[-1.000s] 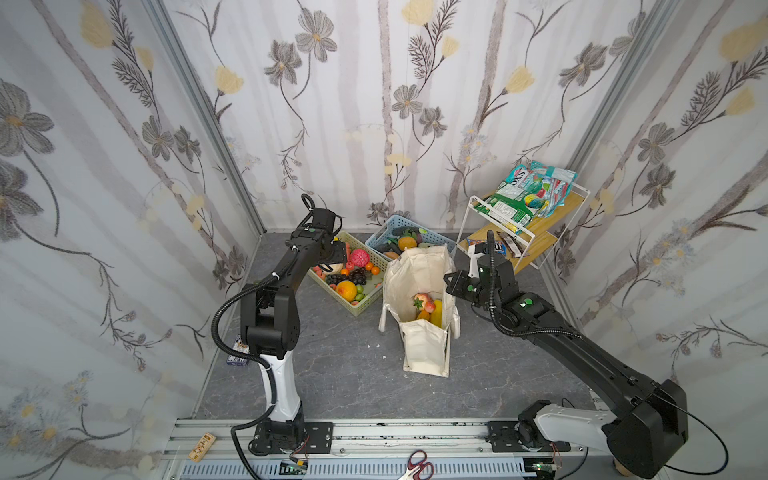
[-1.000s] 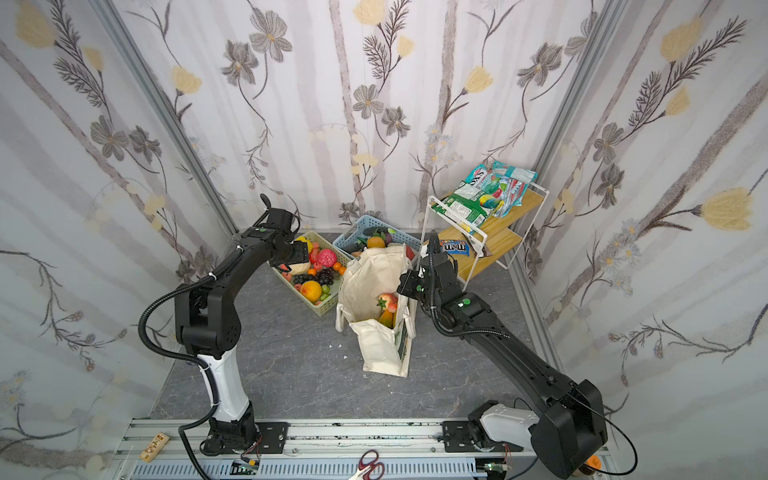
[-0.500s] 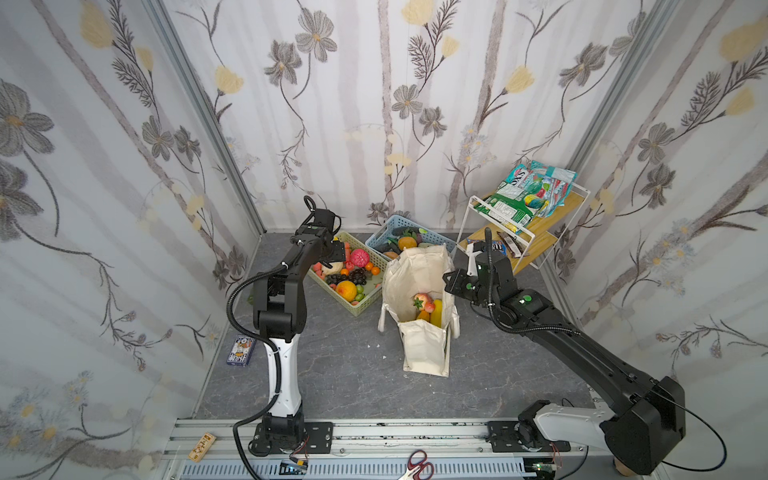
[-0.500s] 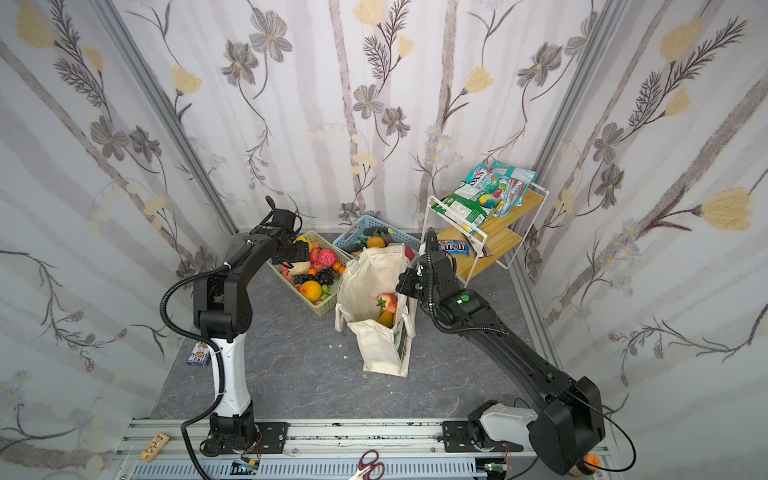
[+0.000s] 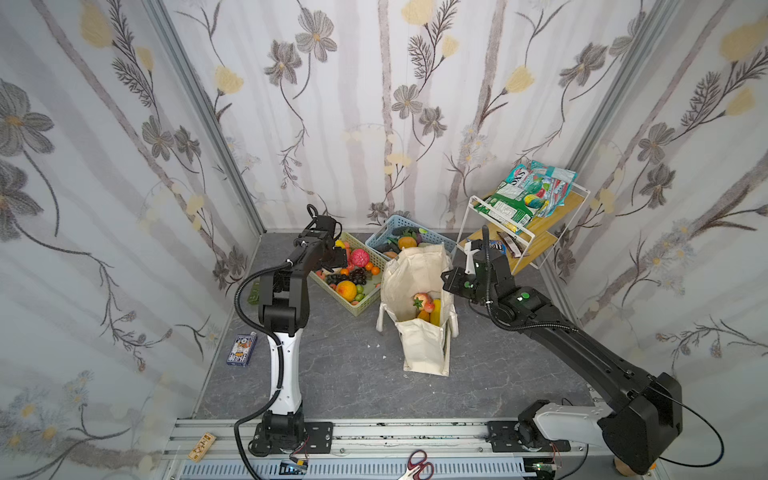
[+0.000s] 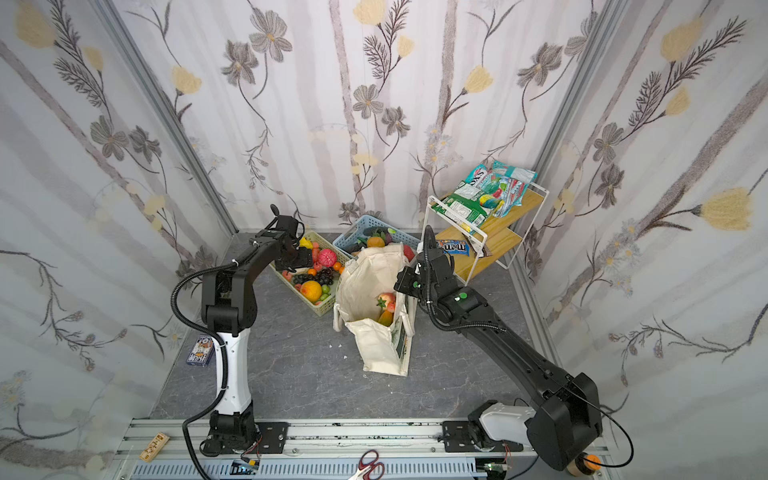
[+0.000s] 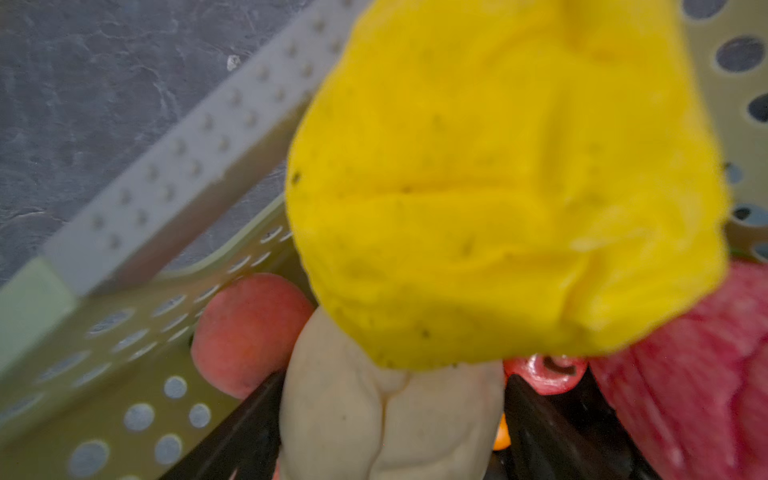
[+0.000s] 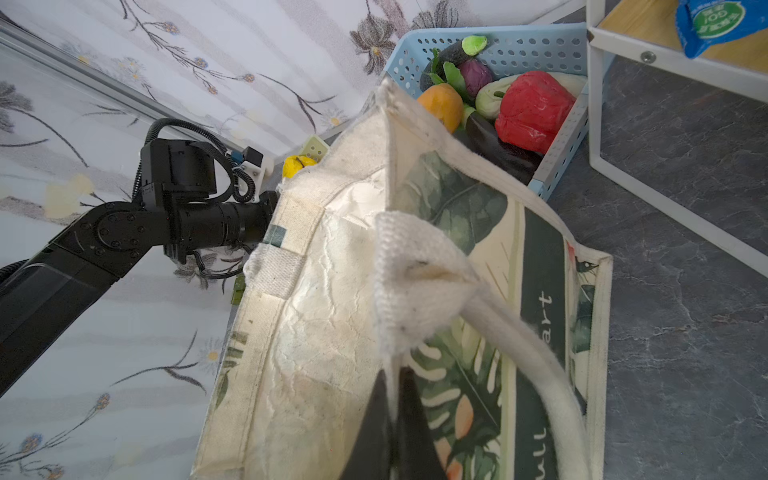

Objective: Place the food into the grocery bag and tie it
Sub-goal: 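Close the left gripper on the white fruit and lift it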

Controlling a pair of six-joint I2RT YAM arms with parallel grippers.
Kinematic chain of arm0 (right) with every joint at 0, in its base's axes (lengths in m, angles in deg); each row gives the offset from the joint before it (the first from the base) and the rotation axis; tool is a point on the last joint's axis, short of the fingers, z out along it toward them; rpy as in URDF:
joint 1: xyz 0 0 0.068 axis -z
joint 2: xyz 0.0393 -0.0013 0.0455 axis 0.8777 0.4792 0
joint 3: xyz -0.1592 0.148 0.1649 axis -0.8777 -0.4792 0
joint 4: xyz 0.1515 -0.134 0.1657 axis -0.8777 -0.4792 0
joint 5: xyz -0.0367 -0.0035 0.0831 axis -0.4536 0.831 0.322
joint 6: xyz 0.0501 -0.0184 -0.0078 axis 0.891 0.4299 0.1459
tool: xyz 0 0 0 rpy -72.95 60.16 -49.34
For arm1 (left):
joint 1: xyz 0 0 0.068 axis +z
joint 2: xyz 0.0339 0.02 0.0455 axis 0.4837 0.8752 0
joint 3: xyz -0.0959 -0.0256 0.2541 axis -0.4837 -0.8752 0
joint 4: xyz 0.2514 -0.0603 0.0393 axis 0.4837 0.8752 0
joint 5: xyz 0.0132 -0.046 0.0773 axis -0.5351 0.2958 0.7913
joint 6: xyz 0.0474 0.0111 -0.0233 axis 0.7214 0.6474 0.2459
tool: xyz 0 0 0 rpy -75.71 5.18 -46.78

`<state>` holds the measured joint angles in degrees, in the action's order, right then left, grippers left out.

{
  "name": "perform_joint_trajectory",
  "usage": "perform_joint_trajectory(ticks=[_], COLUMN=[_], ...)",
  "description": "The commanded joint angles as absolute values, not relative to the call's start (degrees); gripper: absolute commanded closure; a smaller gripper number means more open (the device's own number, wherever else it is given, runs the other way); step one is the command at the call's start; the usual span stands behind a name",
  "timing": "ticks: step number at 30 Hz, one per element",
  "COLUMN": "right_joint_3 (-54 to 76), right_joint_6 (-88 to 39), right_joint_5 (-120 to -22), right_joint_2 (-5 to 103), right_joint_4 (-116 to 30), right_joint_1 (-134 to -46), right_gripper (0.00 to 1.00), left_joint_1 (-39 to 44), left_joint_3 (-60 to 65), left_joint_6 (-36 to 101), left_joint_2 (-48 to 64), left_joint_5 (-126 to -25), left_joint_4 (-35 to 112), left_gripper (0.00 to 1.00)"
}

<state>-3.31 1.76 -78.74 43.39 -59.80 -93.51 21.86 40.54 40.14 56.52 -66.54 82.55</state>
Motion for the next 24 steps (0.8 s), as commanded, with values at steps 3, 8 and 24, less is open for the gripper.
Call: perform_joint_trajectory(ticks=[3, 8, 24], right_joint_3=[-2.46, -2.40, -2.39], right_joint_6=[1.27, 1.24, 1.06], right_joint_5=[-78.76, -78.67, -78.66], right_joint_2=[43.88, 43.97, 43.79], right_joint_4=[-58.69, -58.62, -58.87], right_joint_1=[-93.60, -93.63, -93.63], right_gripper=[0.99, 0.99, 0.99], left_joint_1=[21.90, 21.96, 21.90], left_joint_3=[41.02, 40.51, 40.66], left_joint_6=[39.66, 39.63, 39.38], left_joint_2=[57.34, 57.55, 56.56], left_joint_5=[-67.34, -67.52, -66.18], left_joint_4=[81.96, 81.16, 81.65], left_gripper=[0.17, 0.18, 0.23])
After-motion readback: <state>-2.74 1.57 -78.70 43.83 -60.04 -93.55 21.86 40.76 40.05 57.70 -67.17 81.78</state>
